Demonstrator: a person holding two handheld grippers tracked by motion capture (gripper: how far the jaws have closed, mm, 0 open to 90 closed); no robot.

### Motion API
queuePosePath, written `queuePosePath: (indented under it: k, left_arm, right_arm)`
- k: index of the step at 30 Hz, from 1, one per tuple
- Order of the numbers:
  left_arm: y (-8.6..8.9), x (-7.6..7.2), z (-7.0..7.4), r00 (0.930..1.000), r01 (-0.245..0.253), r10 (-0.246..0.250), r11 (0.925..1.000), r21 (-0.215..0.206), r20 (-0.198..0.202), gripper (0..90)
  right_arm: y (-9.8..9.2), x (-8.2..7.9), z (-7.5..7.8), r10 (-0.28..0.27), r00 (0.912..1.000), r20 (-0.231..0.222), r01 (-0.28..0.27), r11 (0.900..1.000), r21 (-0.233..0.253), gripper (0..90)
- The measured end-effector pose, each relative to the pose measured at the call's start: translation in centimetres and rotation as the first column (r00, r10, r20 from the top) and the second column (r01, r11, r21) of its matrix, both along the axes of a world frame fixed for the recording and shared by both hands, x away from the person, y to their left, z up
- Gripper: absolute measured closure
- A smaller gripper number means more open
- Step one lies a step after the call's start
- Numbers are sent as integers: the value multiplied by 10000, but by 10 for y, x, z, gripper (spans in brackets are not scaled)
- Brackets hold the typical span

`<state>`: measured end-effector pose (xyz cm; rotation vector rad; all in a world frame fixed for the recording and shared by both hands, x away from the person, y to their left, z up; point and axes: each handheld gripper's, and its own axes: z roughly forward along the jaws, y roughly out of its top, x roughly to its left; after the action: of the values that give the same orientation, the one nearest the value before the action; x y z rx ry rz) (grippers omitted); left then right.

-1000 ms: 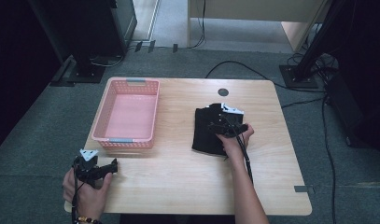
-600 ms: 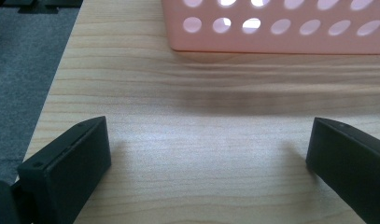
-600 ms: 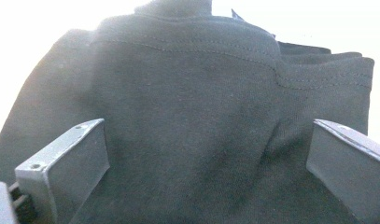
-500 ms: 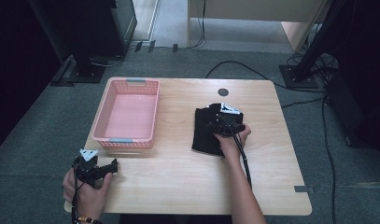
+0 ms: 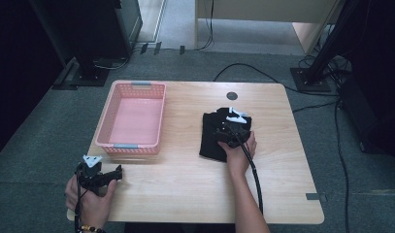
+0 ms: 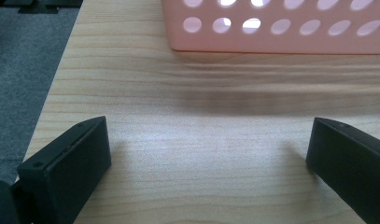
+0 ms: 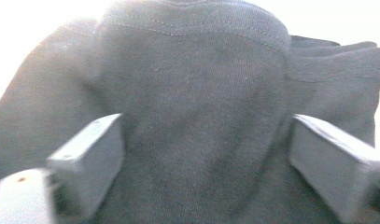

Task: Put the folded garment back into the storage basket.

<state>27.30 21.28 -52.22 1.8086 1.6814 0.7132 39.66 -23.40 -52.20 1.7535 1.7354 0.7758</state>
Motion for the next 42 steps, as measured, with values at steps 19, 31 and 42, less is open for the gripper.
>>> queuePosePath:
  k: [19,31,42]
  left_arm:
    - [0,0,0,10000,1,-1,10000,-1,0,0]
    - [0,0,0,10000,1,-1,10000,-1,0,0]
    - [0,0,0,10000,-12,12,10000,-17,15,0]
  right_arm:
    - [-8,-11,4,-471,9949,891,437,9982,404,707]
    - [-5,-21,34,-276,9875,1549,155,9967,792,723]
    - [9,-26,63,142,9803,1972,-336,9949,954,721]
